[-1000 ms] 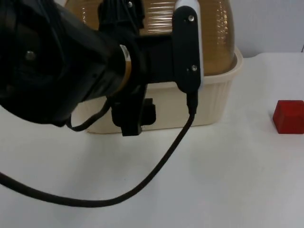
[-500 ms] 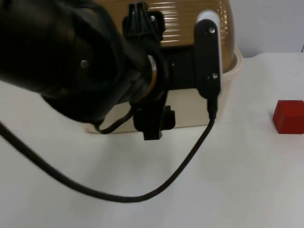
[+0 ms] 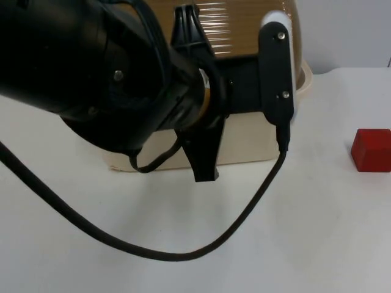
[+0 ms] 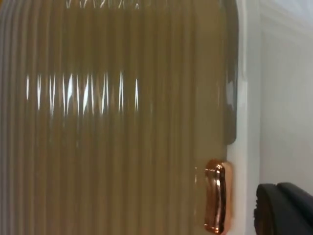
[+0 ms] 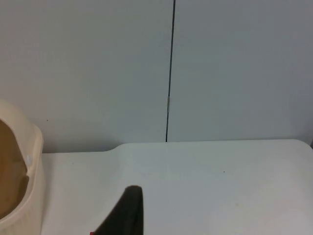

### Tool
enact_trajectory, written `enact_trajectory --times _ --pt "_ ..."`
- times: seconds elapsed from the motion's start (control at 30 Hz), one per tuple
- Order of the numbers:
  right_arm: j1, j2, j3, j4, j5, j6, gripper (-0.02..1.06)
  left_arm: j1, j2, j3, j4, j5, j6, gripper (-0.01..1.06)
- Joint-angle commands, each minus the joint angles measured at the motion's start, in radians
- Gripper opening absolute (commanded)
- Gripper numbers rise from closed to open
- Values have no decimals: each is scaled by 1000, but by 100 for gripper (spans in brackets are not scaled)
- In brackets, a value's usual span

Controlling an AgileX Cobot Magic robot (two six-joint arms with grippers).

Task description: Open the box lid with the left hand, place the block into the box with the right hand, then close the box lid with the left hand.

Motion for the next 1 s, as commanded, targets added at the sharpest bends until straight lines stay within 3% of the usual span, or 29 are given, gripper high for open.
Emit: enact_trajectory --times 0.0,0.1,0.23,0.47,0.97 --pt "-1 -1 -4 -5 -8 -1 105 -2 2 -5 -10 -24 -9 0" --pt "-1 -1 -4 -5 -8 -1 105 10 2 -5 -2 -61 -9 0" --pt "-1 -1 -4 -5 -5 -1 105 92 2 -5 19 -175 -11 0" --pt "-1 -1 -4 -5 0 -1 105 161 11 -5 19 -210 -11 0" --pt "-1 -1 -4 -5 14 -1 105 163 61 -58 19 -204 -7 0"
